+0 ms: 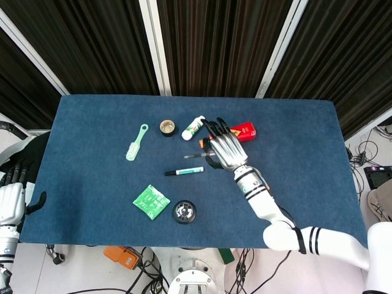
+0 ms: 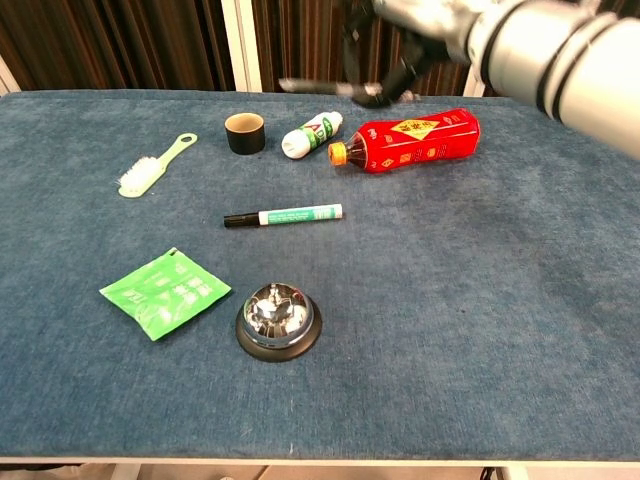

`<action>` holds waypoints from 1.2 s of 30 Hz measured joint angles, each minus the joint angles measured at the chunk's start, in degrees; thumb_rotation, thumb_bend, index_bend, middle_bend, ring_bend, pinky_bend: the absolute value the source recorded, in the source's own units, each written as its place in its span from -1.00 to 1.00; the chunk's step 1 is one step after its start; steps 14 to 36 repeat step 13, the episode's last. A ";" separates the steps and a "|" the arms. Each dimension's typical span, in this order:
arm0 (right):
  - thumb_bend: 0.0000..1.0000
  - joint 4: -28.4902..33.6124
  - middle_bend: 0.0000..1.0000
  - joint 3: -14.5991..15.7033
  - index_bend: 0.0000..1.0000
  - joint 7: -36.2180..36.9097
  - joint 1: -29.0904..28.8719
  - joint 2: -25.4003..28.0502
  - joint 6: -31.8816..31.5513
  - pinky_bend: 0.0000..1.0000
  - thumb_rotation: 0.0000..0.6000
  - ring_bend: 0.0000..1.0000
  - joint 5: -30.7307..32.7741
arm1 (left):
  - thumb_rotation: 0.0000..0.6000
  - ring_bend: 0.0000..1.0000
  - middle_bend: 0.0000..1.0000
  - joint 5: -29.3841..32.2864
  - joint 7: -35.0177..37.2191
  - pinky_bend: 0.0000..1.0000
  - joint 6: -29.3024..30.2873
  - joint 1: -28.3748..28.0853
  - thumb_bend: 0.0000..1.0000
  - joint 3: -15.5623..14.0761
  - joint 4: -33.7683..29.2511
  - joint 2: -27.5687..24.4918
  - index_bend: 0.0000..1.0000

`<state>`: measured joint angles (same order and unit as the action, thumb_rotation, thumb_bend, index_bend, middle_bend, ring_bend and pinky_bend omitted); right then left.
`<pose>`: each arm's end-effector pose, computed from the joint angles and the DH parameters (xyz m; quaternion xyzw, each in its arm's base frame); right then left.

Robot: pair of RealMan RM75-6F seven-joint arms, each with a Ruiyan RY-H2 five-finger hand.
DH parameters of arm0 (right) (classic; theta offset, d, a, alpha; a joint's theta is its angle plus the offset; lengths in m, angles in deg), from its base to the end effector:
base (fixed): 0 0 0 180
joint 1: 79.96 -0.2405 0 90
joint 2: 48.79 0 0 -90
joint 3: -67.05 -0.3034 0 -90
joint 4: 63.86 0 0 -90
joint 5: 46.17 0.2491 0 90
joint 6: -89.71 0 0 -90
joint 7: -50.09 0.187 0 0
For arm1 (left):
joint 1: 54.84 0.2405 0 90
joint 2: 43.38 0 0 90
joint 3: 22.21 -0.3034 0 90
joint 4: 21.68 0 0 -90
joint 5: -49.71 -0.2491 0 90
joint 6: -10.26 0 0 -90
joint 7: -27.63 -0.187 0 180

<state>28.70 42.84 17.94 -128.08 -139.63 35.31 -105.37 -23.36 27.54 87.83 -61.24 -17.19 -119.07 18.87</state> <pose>-0.0421 -0.4472 -0.0406 0.7246 -0.3290 0.4565 0.3979 -0.3866 0.2444 0.1435 -0.5372 -0.4757 -0.3512 0.6015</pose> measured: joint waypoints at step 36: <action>0.20 9.04 -0.84 -4.31 0.39 -0.77 -4.92 4.10 -4.01 -0.98 1.00 -0.70 5.17 | 1.00 -0.86 -1.00 -0.49 0.83 -0.74 0.57 0.45 -0.31 -0.19 0.20 -0.24 -0.78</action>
